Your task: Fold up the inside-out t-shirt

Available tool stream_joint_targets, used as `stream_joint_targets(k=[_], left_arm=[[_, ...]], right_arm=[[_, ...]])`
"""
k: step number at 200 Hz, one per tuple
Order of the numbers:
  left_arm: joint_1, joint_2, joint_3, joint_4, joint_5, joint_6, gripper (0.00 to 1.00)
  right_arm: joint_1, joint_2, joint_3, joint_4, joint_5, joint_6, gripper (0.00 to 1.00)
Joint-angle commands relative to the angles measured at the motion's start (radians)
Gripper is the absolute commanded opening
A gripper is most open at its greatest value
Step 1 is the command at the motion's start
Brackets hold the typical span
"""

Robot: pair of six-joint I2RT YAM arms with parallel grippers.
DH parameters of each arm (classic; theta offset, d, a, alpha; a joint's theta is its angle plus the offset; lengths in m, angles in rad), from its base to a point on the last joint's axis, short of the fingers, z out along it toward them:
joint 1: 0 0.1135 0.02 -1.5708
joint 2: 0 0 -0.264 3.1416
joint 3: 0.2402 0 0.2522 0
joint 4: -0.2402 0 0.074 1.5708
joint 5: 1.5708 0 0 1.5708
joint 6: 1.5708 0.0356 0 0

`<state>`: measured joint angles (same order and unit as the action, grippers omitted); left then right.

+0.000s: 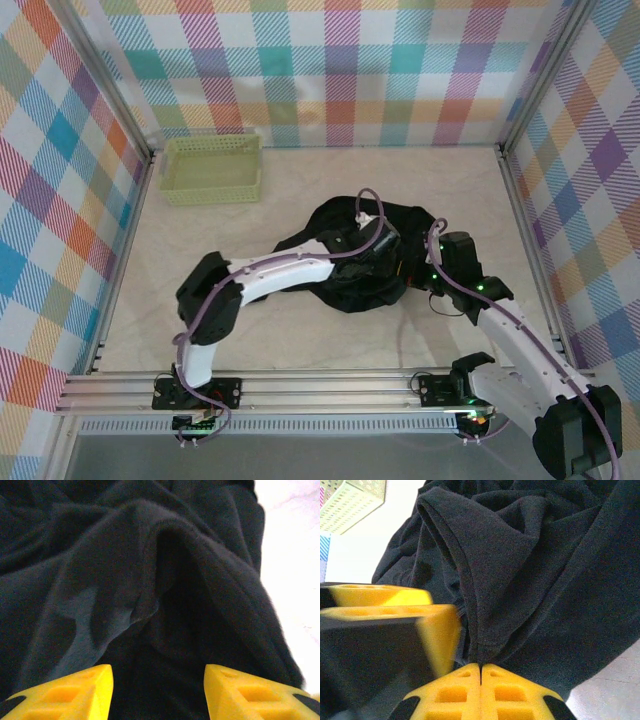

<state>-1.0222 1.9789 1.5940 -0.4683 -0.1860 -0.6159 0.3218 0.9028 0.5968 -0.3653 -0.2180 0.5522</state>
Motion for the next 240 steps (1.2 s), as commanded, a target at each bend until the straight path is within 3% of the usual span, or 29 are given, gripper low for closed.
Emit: stream_joint_targets(k=[1,58,78,119,178,240], left_arm=[[0.01,0.073,0.077,-0.007,0.039,-0.045,0.46],[0.033,0.163,0.12,0.027,0.047,-0.095,0.4],[0.036,0.182,0.138,0.035,0.052,-0.089,0.31],[0.035,0.148,0.121,0.017,0.022,-0.068,0.0],[0.018,-0.129,-0.139,0.089,-0.026,0.008,0.0],[0.01,-0.412,-0.404,0.182,0.089,0.048,0.0]], right_arm=[[0.002,-0.002,-0.01,0.039,0.005,0.017,0.0],[0.001,-0.01,-0.021,0.032,0.005,0.006,0.0],[0.0,-0.012,-0.029,0.03,0.022,0.009,0.0],[-0.001,-0.001,-0.027,-0.029,0.14,0.029,0.0],[-0.049,0.097,0.065,-0.041,0.149,0.0,0.0],[-0.066,0.249,0.132,-0.035,0.184,-0.073,0.0]])
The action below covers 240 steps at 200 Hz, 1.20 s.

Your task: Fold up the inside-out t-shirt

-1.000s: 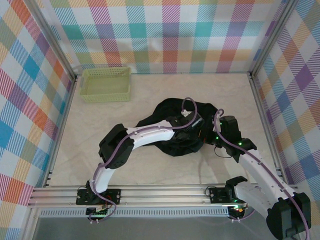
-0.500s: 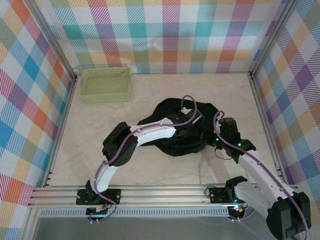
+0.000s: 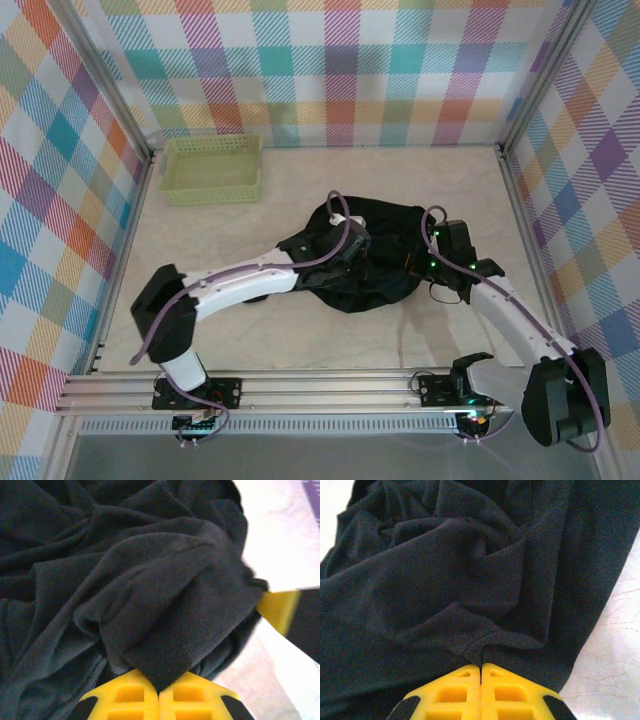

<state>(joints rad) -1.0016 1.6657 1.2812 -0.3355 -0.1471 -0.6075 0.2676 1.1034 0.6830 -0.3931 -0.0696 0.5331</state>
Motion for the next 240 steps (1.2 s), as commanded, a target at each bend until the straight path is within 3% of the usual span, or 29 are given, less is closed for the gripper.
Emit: stream_joint_targets(k=[1,11,33,46,78,114,146,176,192,205,225,240], left_arm=[[-0.011,-0.103,-0.094,0.049,0.052,0.042,0.0],[-0.01,-0.126,-0.11,0.084,0.073,0.058,0.0],[-0.011,-0.141,-0.136,0.115,0.109,0.079,0.0],[-0.011,-0.147,-0.152,0.135,0.11,0.086,0.0],[-0.01,-0.139,-0.191,0.174,0.11,0.091,0.0],[-0.008,-0.121,-0.219,0.191,0.115,0.071,0.0],[-0.008,-0.133,-0.23,0.191,0.101,0.068,0.0],[-0.008,-0.147,-0.259,0.206,0.119,0.07,0.0],[-0.008,-0.16,-0.285,0.226,0.139,0.073,0.0],[-0.008,-0.173,-0.306,0.235,0.145,0.075,0.0],[-0.008,-0.203,-0.342,0.232,0.13,0.078,0.0],[-0.006,-0.228,-0.379,0.229,0.109,0.078,0.0]], right_arm=[[-0.011,0.05,0.048,-0.008,0.036,-0.056,0.0],[-0.011,0.065,0.062,-0.026,0.04,-0.074,0.02],[-0.008,0.005,0.077,-0.066,0.011,-0.108,0.38],[0.0,-0.052,0.099,-0.111,-0.021,-0.129,0.48],[0.084,-0.102,0.134,-0.168,-0.139,-0.146,0.45],[0.271,-0.007,0.076,-0.048,-0.126,-0.145,0.4],[0.3,0.055,0.027,0.019,0.005,-0.158,0.51],[0.3,0.111,0.023,0.054,0.133,-0.163,0.54],[0.3,0.143,0.047,0.074,0.18,-0.159,0.53],[0.3,0.158,0.065,0.102,0.197,-0.167,0.46],[0.3,0.195,0.12,0.114,0.198,-0.187,0.22],[0.299,0.216,0.161,0.096,0.21,-0.203,0.1]])
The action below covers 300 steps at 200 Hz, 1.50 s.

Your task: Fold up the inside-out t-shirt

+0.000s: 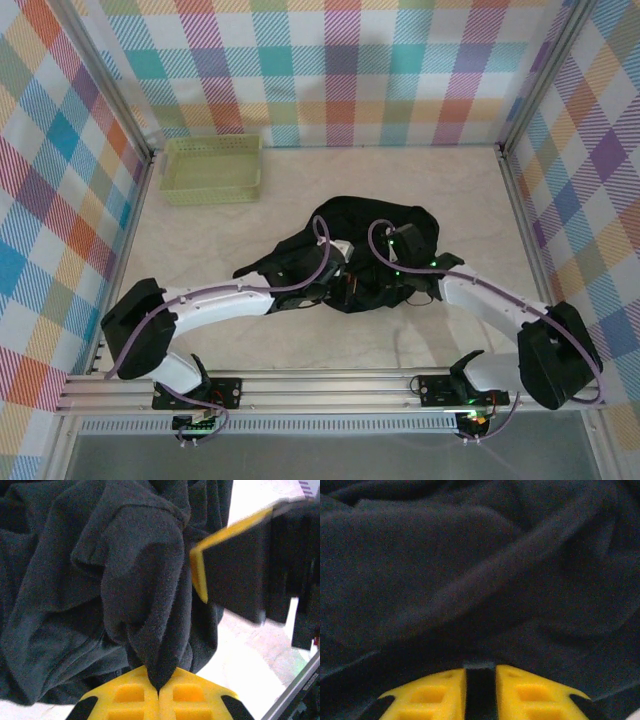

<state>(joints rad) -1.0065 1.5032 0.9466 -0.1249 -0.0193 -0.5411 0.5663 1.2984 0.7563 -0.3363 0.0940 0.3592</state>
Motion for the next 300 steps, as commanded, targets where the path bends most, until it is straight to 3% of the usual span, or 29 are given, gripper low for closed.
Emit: stream_joint_targets(k=[1,31,62,70,88,106,125,151,191,264,279,300], left_arm=[[-0.001,-0.066,-0.047,0.017,-0.021,0.013,0.0],[0.012,-0.064,-0.112,0.018,-0.037,0.023,0.02],[0.019,-0.028,-0.132,-0.01,-0.081,0.015,0.08],[0.02,-0.028,-0.14,-0.01,-0.097,0.006,0.16],[0.023,-0.043,-0.171,0.025,-0.103,-0.028,0.23],[0.02,-0.051,-0.192,0.073,-0.077,-0.063,0.37],[0.003,-0.059,-0.225,0.163,-0.034,-0.086,0.46],[-0.026,-0.059,-0.244,0.235,-0.031,-0.117,0.5],[-0.027,-0.054,-0.27,0.262,-0.077,-0.165,0.47],[-0.027,-0.036,-0.264,0.281,-0.051,-0.163,0.47],[-0.029,-0.033,-0.264,0.286,-0.043,-0.161,0.47],[-0.036,-0.03,-0.268,0.294,-0.038,-0.16,0.48]], right_arm=[[0.0,0.021,0.09,0.038,0.047,-0.03,0.09],[-0.001,0.052,0.124,0.038,0.035,-0.037,0.0],[0.0,0.077,0.116,0.02,-0.016,-0.032,0.0],[0.001,0.048,0.092,0.026,-0.036,-0.037,0.1],[0.005,-0.029,0.035,0.02,-0.123,-0.085,0.35],[0.026,-0.083,0.003,-0.006,-0.14,-0.109,0.5],[0.041,-0.099,-0.027,0.003,-0.154,-0.093,0.57],[0.095,-0.084,-0.061,0.045,-0.152,-0.104,0.67],[0.164,-0.063,-0.081,0.073,-0.068,-0.133,0.73],[0.177,0.084,-0.004,0.087,0.071,-0.148,0.67],[0.176,0.104,0.023,0.082,0.101,-0.136,0.54],[0.177,0.133,0.059,0.083,0.121,-0.117,0.26]])
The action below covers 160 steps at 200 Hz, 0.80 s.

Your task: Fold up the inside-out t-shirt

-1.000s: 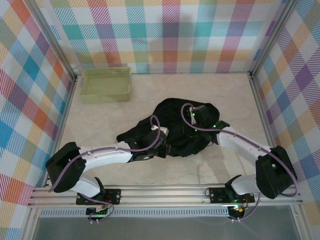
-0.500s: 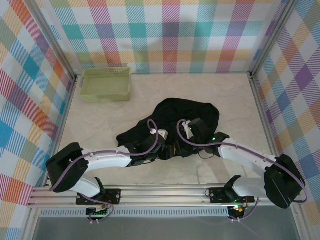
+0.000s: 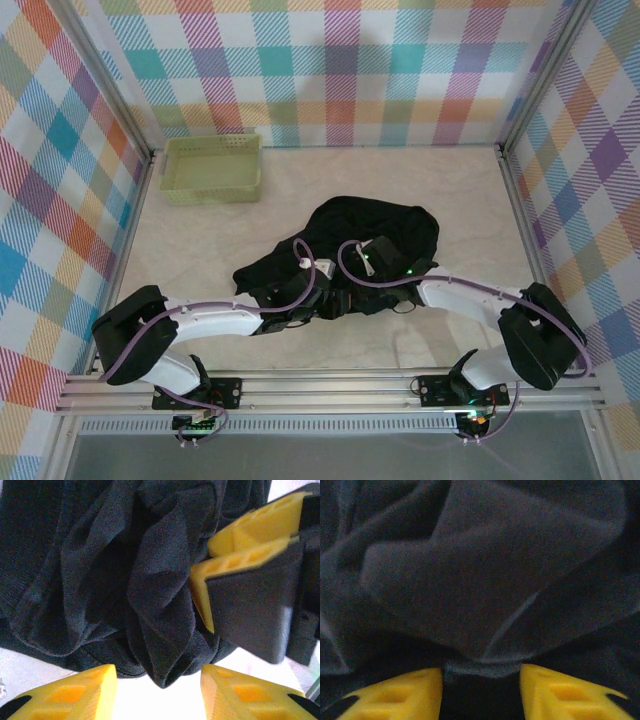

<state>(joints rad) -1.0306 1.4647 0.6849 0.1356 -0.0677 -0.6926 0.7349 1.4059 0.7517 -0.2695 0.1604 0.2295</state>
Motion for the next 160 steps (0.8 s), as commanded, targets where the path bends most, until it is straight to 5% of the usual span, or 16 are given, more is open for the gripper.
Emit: stream_joint_targets(k=[1,36,120,160], left_arm=[[-0.012,0.009,-0.006,0.034,0.011,-0.009,0.48],[-0.016,0.006,0.004,0.038,0.003,-0.022,0.52],[-0.016,0.101,0.097,0.055,0.002,-0.039,0.7],[0.006,0.154,0.128,0.022,-0.062,-0.044,0.32]], right_arm=[[0.008,0.026,0.065,0.016,0.055,0.014,0.25],[0.008,0.021,0.086,0.005,0.095,0.052,0.0],[-0.006,-0.152,0.064,-0.053,0.025,0.1,0.0],[-0.022,-0.191,0.069,-0.088,0.08,0.114,0.0]])
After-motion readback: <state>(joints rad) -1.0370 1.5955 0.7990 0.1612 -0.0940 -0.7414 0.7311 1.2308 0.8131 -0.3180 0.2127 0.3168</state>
